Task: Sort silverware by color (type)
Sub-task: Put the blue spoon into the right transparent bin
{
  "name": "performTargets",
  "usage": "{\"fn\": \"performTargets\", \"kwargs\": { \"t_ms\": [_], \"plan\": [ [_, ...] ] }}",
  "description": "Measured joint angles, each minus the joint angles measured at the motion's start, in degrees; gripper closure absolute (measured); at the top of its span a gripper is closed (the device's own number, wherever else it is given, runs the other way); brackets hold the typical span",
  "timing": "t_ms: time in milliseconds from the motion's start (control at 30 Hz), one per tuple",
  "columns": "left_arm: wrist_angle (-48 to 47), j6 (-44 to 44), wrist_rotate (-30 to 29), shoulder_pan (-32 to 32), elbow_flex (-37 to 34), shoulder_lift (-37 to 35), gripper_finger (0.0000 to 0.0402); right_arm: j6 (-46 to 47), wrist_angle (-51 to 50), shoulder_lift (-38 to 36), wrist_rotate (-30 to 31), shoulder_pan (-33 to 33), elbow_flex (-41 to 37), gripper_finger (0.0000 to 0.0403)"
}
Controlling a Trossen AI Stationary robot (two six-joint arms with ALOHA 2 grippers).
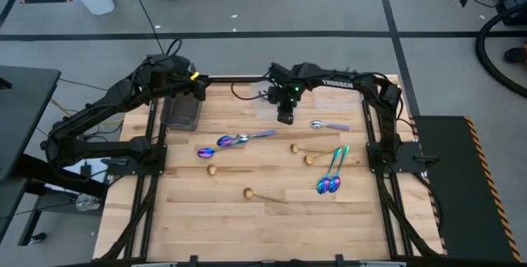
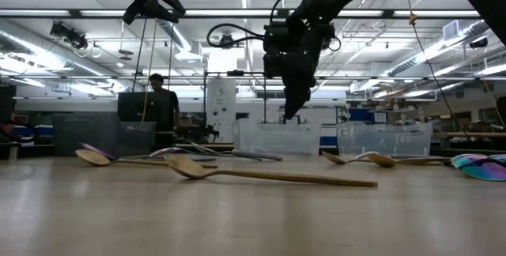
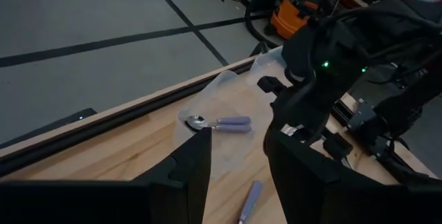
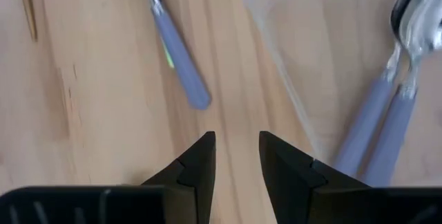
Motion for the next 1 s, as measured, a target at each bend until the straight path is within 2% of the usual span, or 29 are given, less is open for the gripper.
{"fn": "performTargets", "kwargs": {
  "t_ms": [333,667,1000],
  "plan": [
    [-0.4,-0.2,1.7,-0.6,0.0,0.0,0.0253,-1.0,-2.6,-3.7,1.8,0.5,-0.1,0.0282],
    [-0.2,4.8,10.1,-3.0,0.0,0.0,0.0253,-13.7,-16.5,-5.6,1.4,5.5,-0.9,0.0282],
    [-0.3,4.3,10.0,-3.9,0.0,0.0,0.0253,-11.8,-22.8,-5.5,2.9,11.4,-6.8,0.0281]
  ]
}}
